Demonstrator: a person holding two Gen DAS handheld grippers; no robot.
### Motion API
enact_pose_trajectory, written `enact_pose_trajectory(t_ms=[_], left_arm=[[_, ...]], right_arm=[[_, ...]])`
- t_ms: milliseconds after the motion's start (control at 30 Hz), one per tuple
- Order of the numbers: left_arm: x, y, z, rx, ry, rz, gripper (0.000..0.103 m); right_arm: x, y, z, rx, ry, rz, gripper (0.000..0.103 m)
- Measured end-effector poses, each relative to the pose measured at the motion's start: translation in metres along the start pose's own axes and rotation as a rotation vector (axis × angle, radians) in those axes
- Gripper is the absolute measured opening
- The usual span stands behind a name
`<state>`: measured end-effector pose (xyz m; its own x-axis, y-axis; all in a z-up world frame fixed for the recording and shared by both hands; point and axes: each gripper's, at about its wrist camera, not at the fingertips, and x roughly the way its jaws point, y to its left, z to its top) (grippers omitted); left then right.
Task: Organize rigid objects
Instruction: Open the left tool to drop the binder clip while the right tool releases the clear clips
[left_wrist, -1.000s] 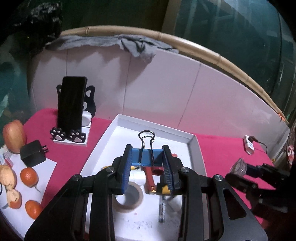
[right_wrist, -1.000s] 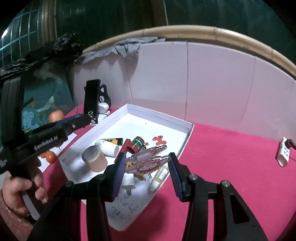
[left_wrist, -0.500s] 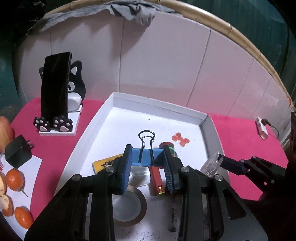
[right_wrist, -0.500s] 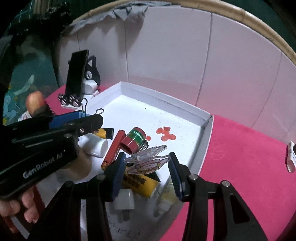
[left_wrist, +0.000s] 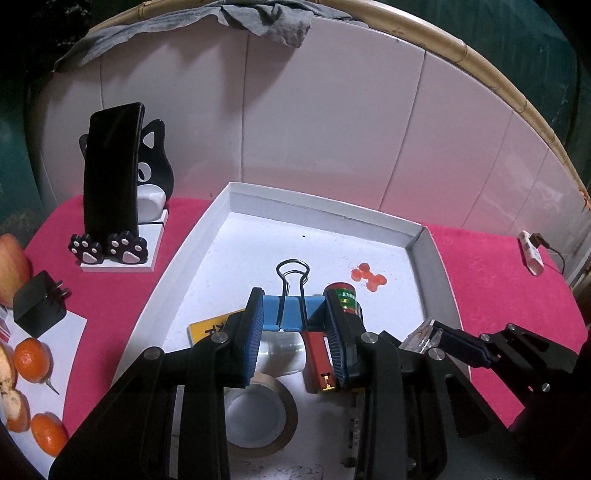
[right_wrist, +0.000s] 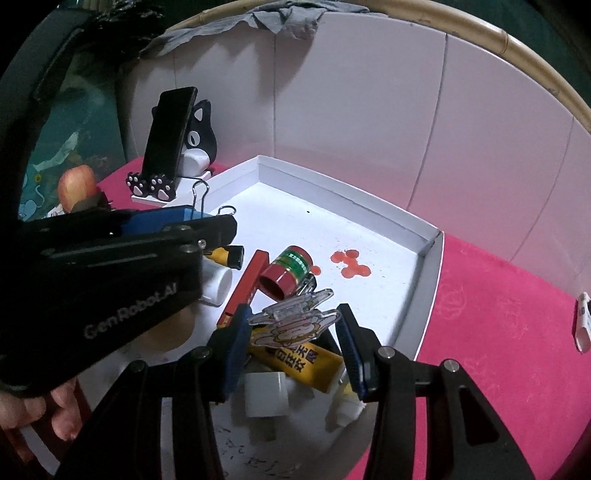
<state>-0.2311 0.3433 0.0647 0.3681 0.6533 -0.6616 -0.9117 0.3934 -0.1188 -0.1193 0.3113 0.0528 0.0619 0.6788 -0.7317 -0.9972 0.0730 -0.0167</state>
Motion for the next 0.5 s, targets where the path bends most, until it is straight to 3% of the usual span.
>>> enact_pose_trajectory(t_ms=[267, 333, 367, 400, 433, 467, 500], left_arm=[[0.002, -0.001, 0.000, -0.007, 0.024, 0.004, 0.031], [0.003, 0.000, 0.000, -0.015, 0.029, -0.002, 0.036], [0.002, 0.001, 0.000, -0.022, 0.025, -0.003, 0.045], [0.000, 0.001, 0.001, -0.025, 0.019, -0.002, 0.055], [-0.001, 0.001, 0.001, -0.026, 0.013, 0.005, 0.078], [-0.005, 0.001, 0.001, -0.027, -0.003, 0.022, 0.089], [-0.008, 0.002, 0.002, -0.025, -0.018, 0.031, 0.089]], right_arm=[[0.002, 0.002, 0.000, 0.003, -0.003, 0.000, 0.047], [0.001, 0.002, -0.001, 0.007, -0.009, 0.000, 0.047], [0.001, 0.002, -0.001, 0.008, -0.013, 0.001, 0.049], [-0.001, 0.001, -0.002, 0.011, -0.020, 0.002, 0.062], [-0.002, 0.001, -0.002, 0.012, -0.027, 0.003, 0.079], [-0.004, 0.001, -0.002, 0.016, -0.041, -0.002, 0.084], [-0.007, 0.001, -0.003, 0.019, -0.054, -0.009, 0.084]])
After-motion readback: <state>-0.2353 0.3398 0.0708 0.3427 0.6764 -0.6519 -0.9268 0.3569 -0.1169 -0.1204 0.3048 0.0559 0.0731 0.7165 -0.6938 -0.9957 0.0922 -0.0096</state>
